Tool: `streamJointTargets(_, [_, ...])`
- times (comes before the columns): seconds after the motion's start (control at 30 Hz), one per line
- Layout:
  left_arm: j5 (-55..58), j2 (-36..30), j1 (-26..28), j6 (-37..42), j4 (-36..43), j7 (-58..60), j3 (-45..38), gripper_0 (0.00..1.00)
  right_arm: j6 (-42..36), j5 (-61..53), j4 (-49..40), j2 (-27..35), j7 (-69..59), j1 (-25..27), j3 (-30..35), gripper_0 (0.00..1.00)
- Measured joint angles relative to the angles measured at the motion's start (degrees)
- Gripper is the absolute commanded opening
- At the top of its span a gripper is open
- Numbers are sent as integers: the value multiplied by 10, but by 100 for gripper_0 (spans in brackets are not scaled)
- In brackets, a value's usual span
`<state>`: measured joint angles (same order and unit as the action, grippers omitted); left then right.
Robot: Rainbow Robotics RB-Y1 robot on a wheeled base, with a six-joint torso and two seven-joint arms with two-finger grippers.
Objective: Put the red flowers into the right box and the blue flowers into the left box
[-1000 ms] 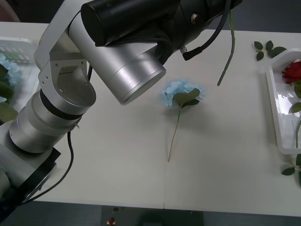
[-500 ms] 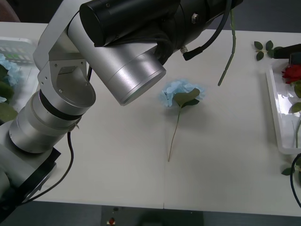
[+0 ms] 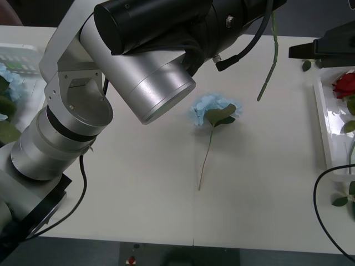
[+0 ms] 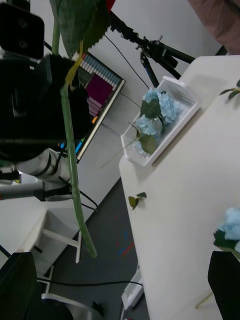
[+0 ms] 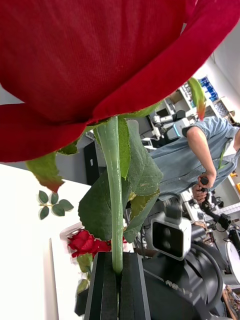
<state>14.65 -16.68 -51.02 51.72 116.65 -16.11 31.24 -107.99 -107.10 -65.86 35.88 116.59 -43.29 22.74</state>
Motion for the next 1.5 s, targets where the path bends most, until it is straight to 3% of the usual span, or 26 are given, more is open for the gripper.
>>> streamJointTargets(0.4, [0, 0, 0, 0, 0, 0, 0, 0, 33, 24, 0, -68, -14, -38, -10, 99])
streamJointTargets(0.5, [0, 0, 0, 0, 0, 0, 0, 0, 33, 24, 0, -74, -21, -38, -26, 51])
streamJointTargets(0.53, [0, 0, 0, 0, 0, 0, 0, 0, 33, 24, 0, -75, -22, -38, -31, 10])
streamJointTargets(0.57, [0, 0, 0, 0, 0, 0, 0, 0, 33, 24, 0, -76, -22, -38, -34, 1])
streamJointTargets(1.23, [-4, 0, 0, 0, 0, 0, -1, 0, 30, 2, -2, -76, -50, -38, -37, 0])
streamJointTargets(1.27, [-4, 0, 0, 0, 0, 0, -1, 11, 30, 2, -2, -76, -50, -38, -37, 0])
streamJointTargets(1.3, [-4, 0, 0, 0, 0, 0, -1, 32, 30, 2, -3, -76, -51, -38, -37, 0])
streamJointTargets(1.33, [-4, 0, 0, 0, 0, 0, -1, 72, 30, 2, -3, -76, -51, -38, -37, 0])
streamJointTargets(1.37, [-4, 0, 0, 0, 0, 0, -1, 87, 32, 2, -4, -76, -51, -38, -37, 0])
streamJointTargets(1.47, [-4, 0, 0, 0, 0, 0, -1, 100, 36, 2, -4, -76, -59, -38, -37, 0])
streamJointTargets(1.5, [-4, 0, 0, 0, 0, 0, -1, 100, 36, 2, -4, -76, -60, -38, -37, 0])
